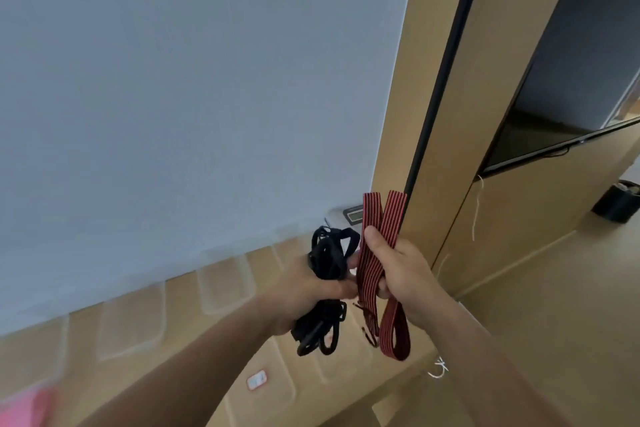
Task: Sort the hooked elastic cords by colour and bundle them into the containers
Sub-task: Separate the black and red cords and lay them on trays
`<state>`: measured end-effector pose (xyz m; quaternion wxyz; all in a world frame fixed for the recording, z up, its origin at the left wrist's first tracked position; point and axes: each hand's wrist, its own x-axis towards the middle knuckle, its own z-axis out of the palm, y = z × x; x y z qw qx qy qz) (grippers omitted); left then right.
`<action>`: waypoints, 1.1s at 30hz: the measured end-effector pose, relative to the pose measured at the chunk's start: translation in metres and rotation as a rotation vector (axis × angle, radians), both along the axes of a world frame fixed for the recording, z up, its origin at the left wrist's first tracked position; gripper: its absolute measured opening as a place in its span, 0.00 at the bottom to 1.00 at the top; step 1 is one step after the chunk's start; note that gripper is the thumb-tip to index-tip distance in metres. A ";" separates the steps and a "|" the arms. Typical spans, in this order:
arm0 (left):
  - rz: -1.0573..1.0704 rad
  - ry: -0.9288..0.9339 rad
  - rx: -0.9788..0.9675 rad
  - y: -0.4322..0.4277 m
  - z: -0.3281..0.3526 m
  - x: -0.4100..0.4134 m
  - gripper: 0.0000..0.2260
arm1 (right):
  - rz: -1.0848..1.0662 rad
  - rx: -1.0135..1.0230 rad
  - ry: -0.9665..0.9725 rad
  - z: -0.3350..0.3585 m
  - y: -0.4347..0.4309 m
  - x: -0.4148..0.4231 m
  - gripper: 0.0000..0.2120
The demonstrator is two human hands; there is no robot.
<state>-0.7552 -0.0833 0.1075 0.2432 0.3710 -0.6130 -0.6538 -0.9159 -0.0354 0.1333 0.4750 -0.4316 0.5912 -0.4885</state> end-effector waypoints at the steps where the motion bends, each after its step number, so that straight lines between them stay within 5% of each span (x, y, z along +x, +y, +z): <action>1: 0.035 0.008 -0.006 0.002 -0.007 -0.003 0.05 | -0.018 -0.003 -0.022 0.001 -0.006 -0.001 0.22; 8: 0.224 0.140 0.062 -0.015 -0.015 -0.008 0.08 | -0.007 -0.032 0.011 -0.012 -0.034 0.014 0.09; 17: 0.254 0.149 0.254 -0.032 -0.046 0.012 0.09 | -0.086 0.068 -0.025 -0.052 -0.039 0.041 0.08; 24: 0.510 -0.084 0.377 -0.024 -0.100 0.053 0.08 | -0.096 0.219 -0.137 -0.078 -0.052 0.031 0.10; 31: 0.804 -0.379 0.550 -0.013 -0.165 0.077 0.33 | 0.036 0.341 -0.073 -0.106 -0.075 0.005 0.10; 33: 0.823 -0.466 0.537 -0.012 -0.166 0.071 0.32 | 0.072 0.384 -0.070 -0.114 -0.080 0.000 0.09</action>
